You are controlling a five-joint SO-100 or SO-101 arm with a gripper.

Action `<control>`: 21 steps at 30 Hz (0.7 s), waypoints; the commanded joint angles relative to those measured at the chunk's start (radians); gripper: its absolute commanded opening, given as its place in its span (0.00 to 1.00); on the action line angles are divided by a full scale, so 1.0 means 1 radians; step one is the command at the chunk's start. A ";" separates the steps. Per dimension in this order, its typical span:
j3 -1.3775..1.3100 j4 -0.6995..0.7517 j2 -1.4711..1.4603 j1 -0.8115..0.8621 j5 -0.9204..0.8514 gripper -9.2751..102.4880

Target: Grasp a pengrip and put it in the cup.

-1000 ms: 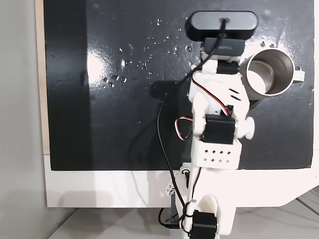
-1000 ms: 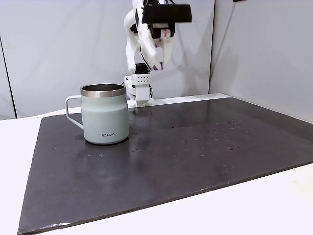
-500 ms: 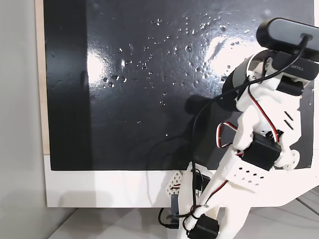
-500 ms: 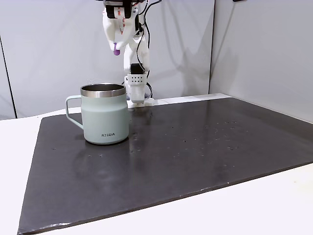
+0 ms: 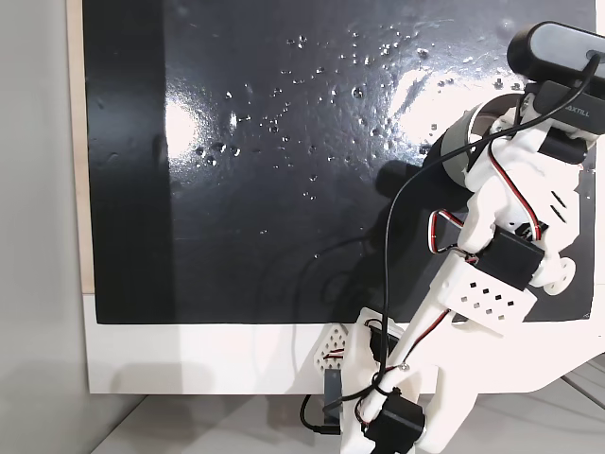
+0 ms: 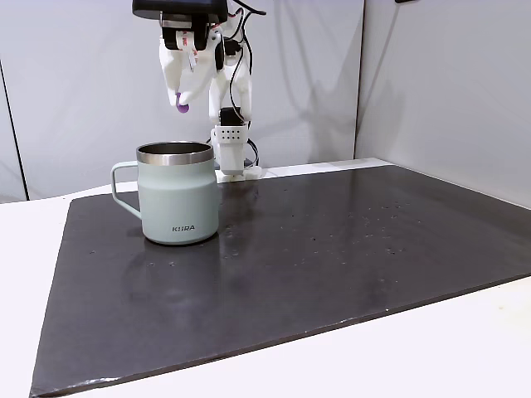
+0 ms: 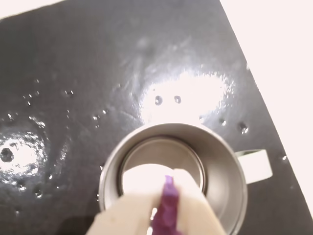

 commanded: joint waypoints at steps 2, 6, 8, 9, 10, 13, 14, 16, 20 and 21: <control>0.008 -0.041 0.017 0.023 -0.006 0.08; 0.000 -0.044 0.005 0.029 -0.011 0.21; -0.005 -0.044 0.002 0.031 -0.011 0.27; -0.005 -0.044 0.002 0.032 -0.011 0.30; -0.005 -0.044 0.002 0.032 -0.011 0.32; -0.006 -0.044 0.002 0.035 -0.009 0.32; -0.006 -0.046 0.002 0.037 -0.009 0.32; -0.008 -0.046 0.002 0.038 -0.011 0.32; -0.008 -0.051 0.002 0.038 -0.012 0.32; -0.008 -0.051 0.002 0.038 -0.014 0.32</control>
